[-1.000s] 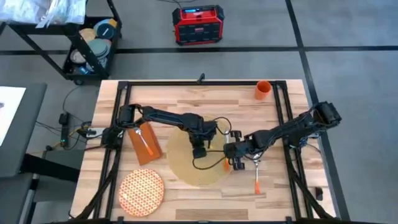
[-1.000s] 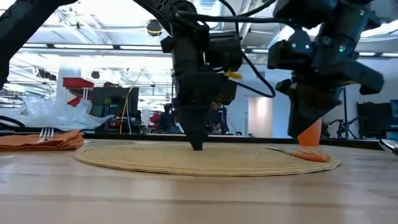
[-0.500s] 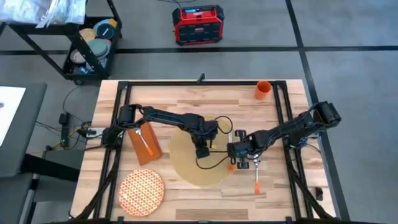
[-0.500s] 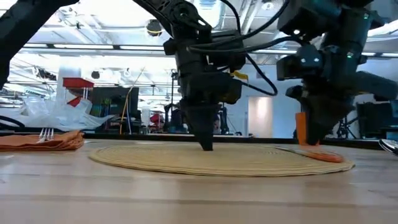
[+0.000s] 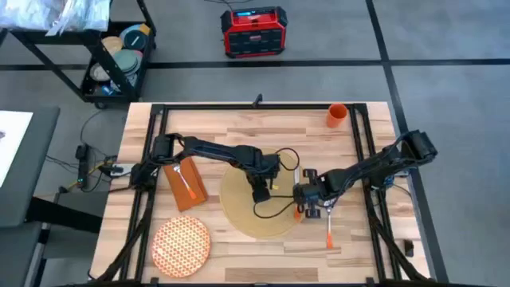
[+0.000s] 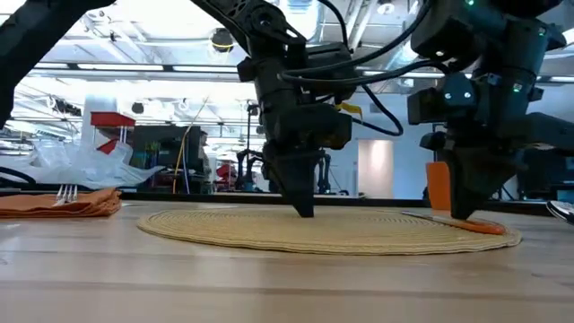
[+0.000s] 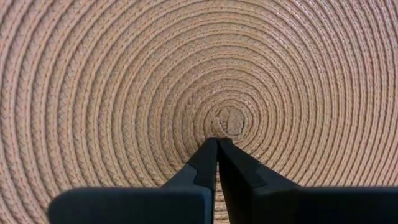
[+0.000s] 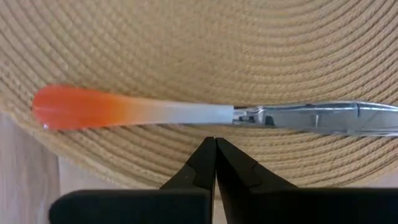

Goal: Set table place
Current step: Adjust the table knife

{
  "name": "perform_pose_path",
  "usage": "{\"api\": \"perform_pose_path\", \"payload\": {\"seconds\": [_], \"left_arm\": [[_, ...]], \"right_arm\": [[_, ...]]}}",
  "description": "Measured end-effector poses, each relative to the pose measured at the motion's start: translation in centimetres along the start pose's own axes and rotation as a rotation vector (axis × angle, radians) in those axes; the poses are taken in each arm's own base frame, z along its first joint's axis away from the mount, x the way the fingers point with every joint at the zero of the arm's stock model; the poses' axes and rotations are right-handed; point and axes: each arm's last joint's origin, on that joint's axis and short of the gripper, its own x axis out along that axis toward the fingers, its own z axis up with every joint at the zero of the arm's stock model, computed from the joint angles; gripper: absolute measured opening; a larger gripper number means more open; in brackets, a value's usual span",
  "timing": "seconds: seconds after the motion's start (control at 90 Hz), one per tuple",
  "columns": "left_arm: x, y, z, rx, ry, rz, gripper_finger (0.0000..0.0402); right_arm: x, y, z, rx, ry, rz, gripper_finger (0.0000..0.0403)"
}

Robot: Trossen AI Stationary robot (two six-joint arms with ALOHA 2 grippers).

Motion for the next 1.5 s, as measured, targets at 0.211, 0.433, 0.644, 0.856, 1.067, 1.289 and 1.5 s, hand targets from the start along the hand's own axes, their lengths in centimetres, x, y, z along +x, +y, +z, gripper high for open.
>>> {"api": "perform_pose_path", "payload": {"seconds": [0.211,0.433,0.644,0.856,1.067,1.289,1.5], "left_arm": [[0.0,-0.1,0.3,0.001,-0.024,-0.014,0.0000],[0.0,-0.1,0.3,-0.005,-0.032,-0.019,0.0000],[0.0,-0.1,0.3,-0.008,-0.033,-0.019,0.0000],[0.0,-0.2,0.8,-0.015,-0.079,-0.028,0.0000],[0.0,-0.2,0.8,-0.025,-0.084,-0.031,0.0000],[0.0,-0.2,0.8,-0.013,-0.082,-0.030,0.0000],[0.0,-0.2,1.0,-0.024,-0.100,-0.034,0.0000]], "right_arm": [[0.1,-0.5,0.6,0.034,-0.050,0.004,0.0000],[0.2,-1.2,1.2,0.048,-0.091,0.001,0.0000],[-1.1,-0.5,1.2,0.036,-0.086,-0.027,0.0000],[-0.6,-0.1,-0.2,0.024,-0.009,-0.049,0.0000],[0.1,-0.6,-0.9,0.056,0.000,-0.057,0.0000],[0.3,-0.7,-0.6,0.070,-0.038,-0.045,0.0000],[0.3,-0.6,-0.2,0.065,-0.081,-0.008,0.0000]]}}
